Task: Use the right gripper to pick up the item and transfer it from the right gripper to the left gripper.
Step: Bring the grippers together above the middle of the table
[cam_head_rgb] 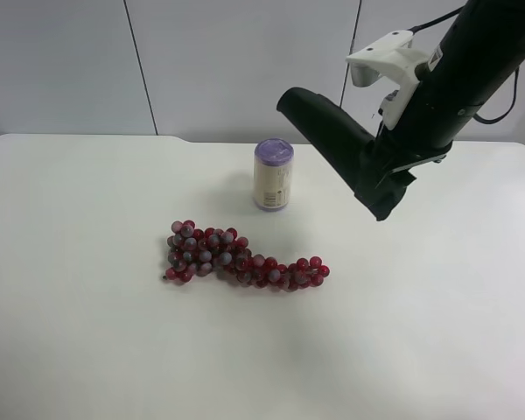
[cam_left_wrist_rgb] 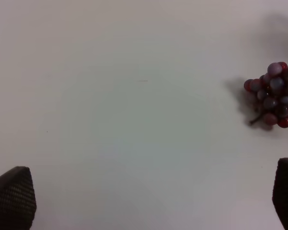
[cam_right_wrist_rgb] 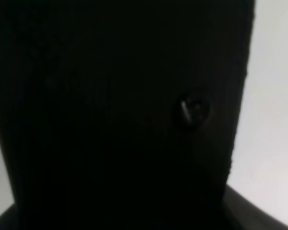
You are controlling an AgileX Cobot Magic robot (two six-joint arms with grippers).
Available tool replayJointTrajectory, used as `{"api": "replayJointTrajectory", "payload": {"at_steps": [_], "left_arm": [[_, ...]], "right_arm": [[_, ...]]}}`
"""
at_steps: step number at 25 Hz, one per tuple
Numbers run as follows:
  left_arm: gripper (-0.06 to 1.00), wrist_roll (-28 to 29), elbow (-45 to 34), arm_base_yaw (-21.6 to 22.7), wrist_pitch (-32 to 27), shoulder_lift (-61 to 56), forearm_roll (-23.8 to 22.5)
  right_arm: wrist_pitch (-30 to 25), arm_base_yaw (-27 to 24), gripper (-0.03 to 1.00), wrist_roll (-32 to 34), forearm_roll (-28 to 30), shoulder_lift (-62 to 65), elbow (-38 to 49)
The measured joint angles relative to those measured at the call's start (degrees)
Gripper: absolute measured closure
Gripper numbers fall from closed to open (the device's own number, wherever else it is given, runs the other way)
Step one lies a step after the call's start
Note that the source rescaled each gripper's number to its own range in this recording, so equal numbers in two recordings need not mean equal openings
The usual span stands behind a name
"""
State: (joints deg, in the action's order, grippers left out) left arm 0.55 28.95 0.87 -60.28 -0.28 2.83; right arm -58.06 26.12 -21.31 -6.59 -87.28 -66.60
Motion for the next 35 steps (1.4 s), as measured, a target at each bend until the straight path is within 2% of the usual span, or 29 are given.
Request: {"api": "replayJointTrajectory", "payload": {"at_steps": [8,13,17,23,27,32,35], "left_arm": [[-0.06,0.00,0.00,0.00,0.00,0.17,1.77],[-0.06,0.05,0.38,0.00,-0.54,6.61,6.36],[-0.06,-0.13,1.70,0.00,-0.83,15.20,11.99],[-0.06,-3.65,5.58,0.00,-0.61,28.94,21.51],[-0.06,-6.12,9.25,0.00,0.26,38.07,28.25],[-0.06,-11.22,13.68,0.00,0.58,48.25,38.97],[-0.06,-16.33,14.53,0.00,1.06,54.00,46.37]], "right_arm": [[0.00,8.48,0.94,-1.13,5.12,0.00,0.00],[-0.16,12.73,0.94,-1.75,6.97,0.00,0.00],[-0.55,15.14,0.94,-3.03,7.05,0.00,0.00],[-0.84,15.39,0.94,-4.73,6.59,0.00,0.00],[-0.98,15.39,0.94,-6.92,3.84,0.00,0.00],[-0.55,15.49,0.94,-8.59,2.36,0.00,0.00],[0.23,15.49,0.95,-9.55,1.86,0.00,0.00]]}}
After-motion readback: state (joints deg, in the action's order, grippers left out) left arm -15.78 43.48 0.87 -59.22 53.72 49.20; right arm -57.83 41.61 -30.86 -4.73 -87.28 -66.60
